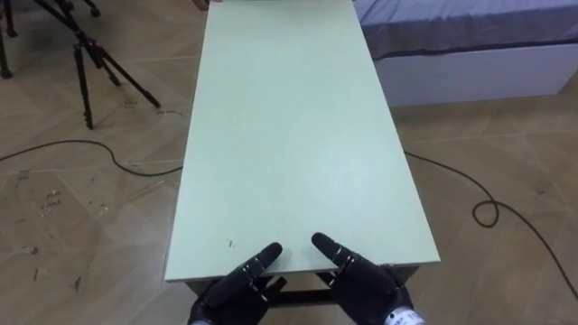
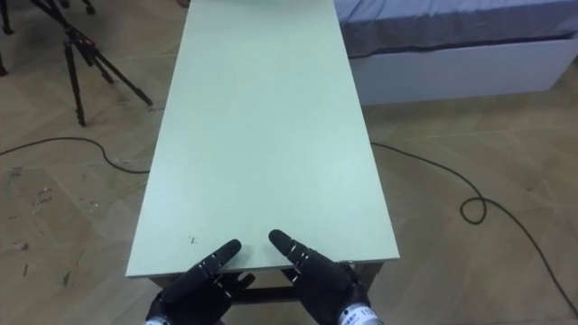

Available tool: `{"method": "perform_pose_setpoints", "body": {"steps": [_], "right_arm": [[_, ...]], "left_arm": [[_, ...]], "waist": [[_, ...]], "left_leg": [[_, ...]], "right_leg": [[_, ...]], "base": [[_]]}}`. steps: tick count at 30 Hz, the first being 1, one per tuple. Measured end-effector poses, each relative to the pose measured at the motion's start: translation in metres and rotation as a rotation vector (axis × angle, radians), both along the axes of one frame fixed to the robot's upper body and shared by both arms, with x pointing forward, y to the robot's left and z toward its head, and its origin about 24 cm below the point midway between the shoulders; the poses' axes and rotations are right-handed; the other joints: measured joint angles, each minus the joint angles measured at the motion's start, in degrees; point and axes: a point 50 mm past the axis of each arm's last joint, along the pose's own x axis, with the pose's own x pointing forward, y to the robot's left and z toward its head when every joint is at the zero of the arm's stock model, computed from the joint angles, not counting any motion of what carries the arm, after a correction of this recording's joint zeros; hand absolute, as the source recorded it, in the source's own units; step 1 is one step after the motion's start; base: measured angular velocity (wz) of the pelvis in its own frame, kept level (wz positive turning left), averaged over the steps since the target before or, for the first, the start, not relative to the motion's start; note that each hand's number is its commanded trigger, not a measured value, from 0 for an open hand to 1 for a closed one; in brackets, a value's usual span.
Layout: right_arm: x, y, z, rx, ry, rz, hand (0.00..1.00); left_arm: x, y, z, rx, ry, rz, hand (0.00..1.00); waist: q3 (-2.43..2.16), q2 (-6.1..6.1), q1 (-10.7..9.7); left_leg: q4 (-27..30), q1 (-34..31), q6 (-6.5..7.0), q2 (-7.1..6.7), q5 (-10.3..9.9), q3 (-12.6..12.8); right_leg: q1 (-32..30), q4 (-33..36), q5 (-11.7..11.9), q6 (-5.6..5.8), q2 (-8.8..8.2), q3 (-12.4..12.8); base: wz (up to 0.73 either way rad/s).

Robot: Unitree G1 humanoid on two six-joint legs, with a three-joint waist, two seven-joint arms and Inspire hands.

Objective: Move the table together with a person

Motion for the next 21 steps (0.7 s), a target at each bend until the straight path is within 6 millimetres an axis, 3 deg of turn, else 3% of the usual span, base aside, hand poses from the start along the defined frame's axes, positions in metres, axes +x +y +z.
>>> {"method": "perform_pose_setpoints", "body": {"steps": [8,16,21], "right_arm": [[0.0022,-0.0016,0.0005,0.055,0.028,-0.05,0.0],[0.0028,0.0,0.0001,0.132,0.077,-0.121,0.0],[0.0031,-0.001,-0.0011,0.138,0.086,-0.131,0.0]], "left_arm": [[0.001,-0.0023,-0.0027,-0.017,0.034,0.034,0.0],[0.0022,-0.0088,-0.004,-0.082,0.065,0.09,0.0],[0.0033,-0.0075,-0.0041,-0.101,0.074,0.103,0.0]], "waist": [[-0.1,0.22,0.11],[0.13,1.64,0.09],[0.04,1.78,0.11]], "left_leg": [[0.14,-0.07,0.0,0.01,0.0,-0.02],[0.06,0.93,0.07,-0.03,0.08,-0.01],[-0.08,1.09,0.05,-0.03,0.28,-0.02]], "right_leg": [[-0.01,0.07,0.0,0.0,-0.04,-0.09],[0.83,0.03,0.1,0.11,-0.08,-0.07],[0.96,0.04,0.14,0.03,-0.05,-0.07]], "base": [[0.0],[0.0],[0.0]]}}
